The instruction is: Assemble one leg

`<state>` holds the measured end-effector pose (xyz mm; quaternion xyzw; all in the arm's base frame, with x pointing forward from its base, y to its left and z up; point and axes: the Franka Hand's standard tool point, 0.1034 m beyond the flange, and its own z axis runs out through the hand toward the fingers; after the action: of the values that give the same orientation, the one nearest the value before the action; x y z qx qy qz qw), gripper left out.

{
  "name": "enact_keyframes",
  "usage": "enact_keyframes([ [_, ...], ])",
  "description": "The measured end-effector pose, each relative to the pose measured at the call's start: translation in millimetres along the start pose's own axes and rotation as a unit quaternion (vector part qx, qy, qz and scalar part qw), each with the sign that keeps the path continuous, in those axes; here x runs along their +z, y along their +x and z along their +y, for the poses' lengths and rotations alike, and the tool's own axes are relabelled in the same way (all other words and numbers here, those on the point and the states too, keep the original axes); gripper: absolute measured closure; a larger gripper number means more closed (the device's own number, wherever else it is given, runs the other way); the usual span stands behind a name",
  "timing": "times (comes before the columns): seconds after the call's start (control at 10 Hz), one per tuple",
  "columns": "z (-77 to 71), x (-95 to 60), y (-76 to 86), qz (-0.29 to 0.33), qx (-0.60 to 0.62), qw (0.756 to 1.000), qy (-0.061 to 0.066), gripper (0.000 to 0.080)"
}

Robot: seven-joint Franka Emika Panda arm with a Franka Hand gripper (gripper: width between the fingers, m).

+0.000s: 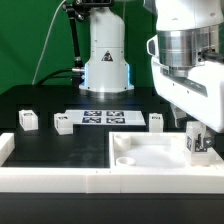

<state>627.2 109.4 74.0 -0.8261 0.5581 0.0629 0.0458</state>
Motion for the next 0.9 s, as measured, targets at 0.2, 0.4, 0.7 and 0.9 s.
enact_keyframes([
  [0.2,-0.9,0.3,-3.1,0.005,-0.122,0.993,-0.004,0.0152],
  [0.4,-2.2,0.6,-6.2,0.01,-0.227,0.974,-0.006,0.0151],
  [0.7,-2.0,2.1,-10.2,0.029,-0.381,0.924,-0.029,0.0151],
  [0.9,-3.7,3.8,-7.9,0.043,-0.469,0.882,-0.029,0.0151],
])
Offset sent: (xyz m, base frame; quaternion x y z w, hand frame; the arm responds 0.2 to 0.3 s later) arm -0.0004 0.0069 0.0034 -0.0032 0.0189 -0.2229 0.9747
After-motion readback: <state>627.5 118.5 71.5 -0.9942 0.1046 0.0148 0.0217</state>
